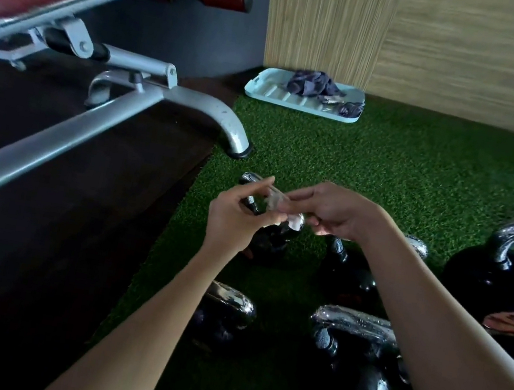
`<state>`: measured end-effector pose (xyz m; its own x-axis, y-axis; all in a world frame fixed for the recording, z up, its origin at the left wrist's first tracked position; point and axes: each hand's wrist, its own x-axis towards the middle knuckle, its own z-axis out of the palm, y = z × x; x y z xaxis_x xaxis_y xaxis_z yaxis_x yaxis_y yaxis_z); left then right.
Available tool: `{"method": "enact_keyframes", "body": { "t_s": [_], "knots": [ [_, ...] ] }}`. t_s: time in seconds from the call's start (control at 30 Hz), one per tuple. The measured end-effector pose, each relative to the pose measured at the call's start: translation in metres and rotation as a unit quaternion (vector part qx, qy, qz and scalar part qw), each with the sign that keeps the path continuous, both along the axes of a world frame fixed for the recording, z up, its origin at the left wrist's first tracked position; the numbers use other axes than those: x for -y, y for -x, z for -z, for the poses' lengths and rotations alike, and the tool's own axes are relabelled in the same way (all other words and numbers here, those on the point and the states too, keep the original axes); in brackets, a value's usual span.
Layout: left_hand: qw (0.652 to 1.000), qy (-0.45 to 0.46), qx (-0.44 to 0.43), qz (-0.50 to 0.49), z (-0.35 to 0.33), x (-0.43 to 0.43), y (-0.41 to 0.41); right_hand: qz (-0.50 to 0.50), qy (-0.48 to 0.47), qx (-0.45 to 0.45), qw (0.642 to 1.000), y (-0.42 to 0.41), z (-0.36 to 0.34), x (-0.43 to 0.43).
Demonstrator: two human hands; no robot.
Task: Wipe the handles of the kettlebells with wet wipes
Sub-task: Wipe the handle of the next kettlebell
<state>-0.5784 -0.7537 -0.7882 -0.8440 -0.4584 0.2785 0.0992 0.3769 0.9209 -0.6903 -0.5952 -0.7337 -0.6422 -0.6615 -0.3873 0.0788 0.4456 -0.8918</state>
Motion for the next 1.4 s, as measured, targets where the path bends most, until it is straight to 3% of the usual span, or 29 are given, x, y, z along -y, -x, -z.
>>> {"method": "enact_keyframes", "body": {
  "t_s": [0.1, 0.17, 0.23, 0.37, 0.7, 0.83, 0.97, 1.17, 1.4],
  "knots": [
    [0.998, 0.045, 0.03, 0.024, 0.0, 0.02, -0.001, 0.085, 0.001, -0.117, 0.99, 0.003, 0.014, -0.002],
    [0.997, 0.026, 0.074, -0.013, 0.004, 0.031, 0.004, 0.186, -0.045, -0.253, 0.948, 0.006, 0.032, 0.001],
    [0.989, -0.01, 0.141, -0.037, 0.005, 0.037, 0.016, 0.244, -0.078, -0.306, 0.917, 0.005, 0.046, 0.006],
    [0.972, -0.091, 0.213, -0.029, 0.001, 0.029, 0.046, 0.251, -0.086, -0.239, 0.934, 0.009, 0.058, 0.011],
    [0.967, -0.174, 0.185, -0.02, 0.012, 0.029, 0.052, 0.194, -0.1, -0.242, 0.945, -0.015, 0.059, 0.014],
    [0.964, -0.132, 0.229, 0.018, 0.001, 0.045, 0.034, 0.172, -0.061, -0.233, 0.955, -0.036, 0.066, 0.03],
    [0.951, -0.053, 0.297, 0.068, -0.003, 0.067, 0.022, 0.117, -0.046, -0.129, 0.984, -0.03, 0.059, 0.03],
    [0.948, -0.037, 0.306, 0.076, 0.005, 0.082, 0.017, 0.251, -0.118, -0.192, 0.941, 0.009, 0.064, 0.041],
    [0.943, -0.045, 0.313, 0.101, 0.008, 0.093, 0.009, 0.254, -0.119, -0.208, 0.937, 0.019, 0.086, 0.097]
  ]
}}
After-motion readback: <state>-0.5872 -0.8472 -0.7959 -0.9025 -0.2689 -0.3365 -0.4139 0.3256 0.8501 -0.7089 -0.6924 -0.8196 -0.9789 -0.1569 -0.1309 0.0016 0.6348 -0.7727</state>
